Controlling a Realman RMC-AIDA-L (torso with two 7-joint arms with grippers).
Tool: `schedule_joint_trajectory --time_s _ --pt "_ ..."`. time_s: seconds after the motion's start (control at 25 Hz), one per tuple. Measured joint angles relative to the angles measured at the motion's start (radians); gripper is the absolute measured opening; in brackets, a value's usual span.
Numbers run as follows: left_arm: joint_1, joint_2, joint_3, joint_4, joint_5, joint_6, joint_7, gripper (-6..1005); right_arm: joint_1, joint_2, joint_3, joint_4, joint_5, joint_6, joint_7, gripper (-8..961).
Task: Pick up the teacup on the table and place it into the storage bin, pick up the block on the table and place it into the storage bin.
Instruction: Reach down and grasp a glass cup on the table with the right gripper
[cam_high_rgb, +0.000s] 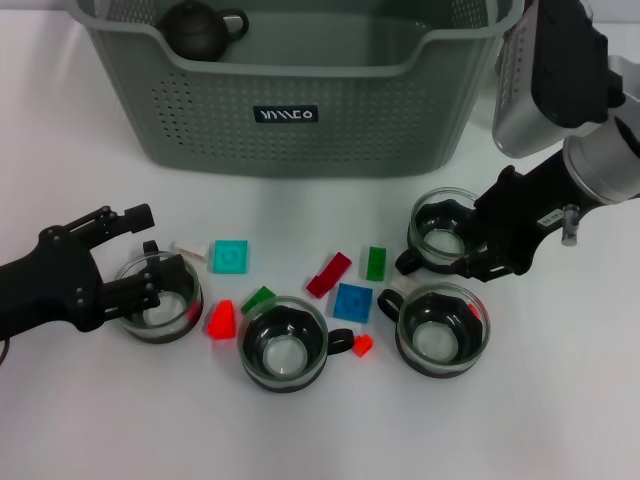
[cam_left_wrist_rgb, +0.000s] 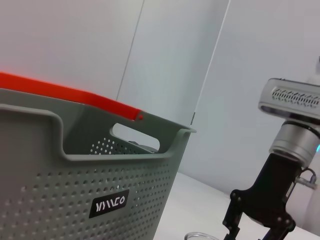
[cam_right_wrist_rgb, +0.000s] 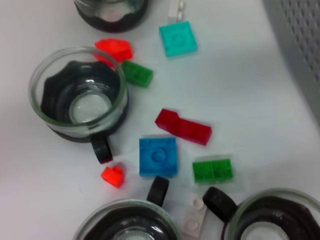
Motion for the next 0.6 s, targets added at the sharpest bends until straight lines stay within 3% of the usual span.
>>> schedule_joint_trajectory --time_s 0.28,0.6 --pt "0.000 -0.001 0.003 -0.002 0.000 -0.014 0.000 853 0.014 -0.001 -0.003 0.063 -0.011 0.056 0.002 458" --pt "0.003 -0.002 0.006 -0.015 0.000 -0.042 0.002 852 0.039 -0.004 -0.004 0.104 -0.039 -0.018 0.009 460"
